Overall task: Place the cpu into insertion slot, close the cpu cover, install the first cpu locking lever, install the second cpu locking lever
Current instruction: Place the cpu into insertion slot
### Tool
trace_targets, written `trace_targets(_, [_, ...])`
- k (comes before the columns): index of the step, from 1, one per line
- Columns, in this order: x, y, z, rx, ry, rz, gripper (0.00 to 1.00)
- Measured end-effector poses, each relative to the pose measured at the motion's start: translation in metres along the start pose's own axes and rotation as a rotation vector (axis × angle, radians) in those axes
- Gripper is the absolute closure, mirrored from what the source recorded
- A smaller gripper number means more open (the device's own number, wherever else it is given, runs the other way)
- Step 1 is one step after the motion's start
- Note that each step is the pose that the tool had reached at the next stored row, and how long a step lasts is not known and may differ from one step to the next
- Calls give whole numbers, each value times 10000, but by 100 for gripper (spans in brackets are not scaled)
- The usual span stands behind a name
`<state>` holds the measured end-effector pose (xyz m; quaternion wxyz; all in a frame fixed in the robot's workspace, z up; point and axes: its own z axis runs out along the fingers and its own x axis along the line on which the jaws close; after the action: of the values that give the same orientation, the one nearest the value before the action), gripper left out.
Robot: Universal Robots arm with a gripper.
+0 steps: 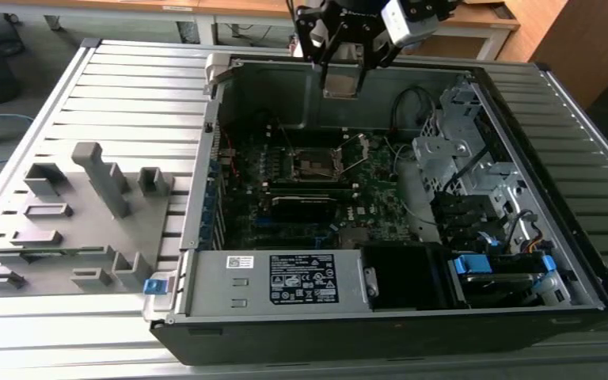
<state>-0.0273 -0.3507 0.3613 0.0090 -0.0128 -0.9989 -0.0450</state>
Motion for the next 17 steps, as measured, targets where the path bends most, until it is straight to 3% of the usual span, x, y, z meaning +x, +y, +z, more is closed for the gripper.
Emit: trace_targets(17, [-1, -6, 63, 1, 0, 0, 46])
